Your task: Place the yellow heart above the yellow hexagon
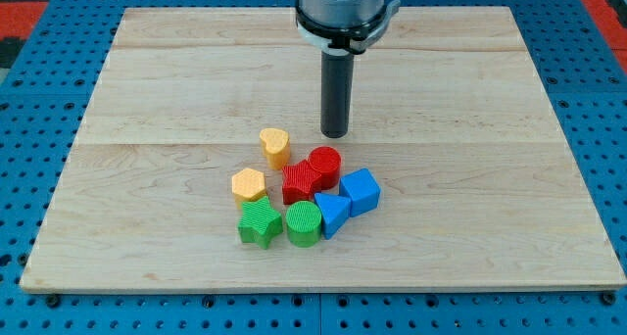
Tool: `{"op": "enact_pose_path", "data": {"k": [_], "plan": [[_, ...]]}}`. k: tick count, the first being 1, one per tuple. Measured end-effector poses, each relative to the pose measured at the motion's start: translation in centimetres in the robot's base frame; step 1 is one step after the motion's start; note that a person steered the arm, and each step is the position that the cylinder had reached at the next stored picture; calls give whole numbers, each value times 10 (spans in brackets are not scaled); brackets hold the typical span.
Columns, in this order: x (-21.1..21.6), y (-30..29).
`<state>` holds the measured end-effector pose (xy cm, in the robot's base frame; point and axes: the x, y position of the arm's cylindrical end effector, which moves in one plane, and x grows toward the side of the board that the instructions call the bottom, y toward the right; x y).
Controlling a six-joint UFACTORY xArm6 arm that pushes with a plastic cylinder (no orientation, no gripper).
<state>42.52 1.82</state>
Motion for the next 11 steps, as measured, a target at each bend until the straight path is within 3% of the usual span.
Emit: {"op": "enact_pose_path", "data": {"k": [4,6,7,11], "plan": [[-6,12],[2,-35],[39,-64],[90,-69]]}}
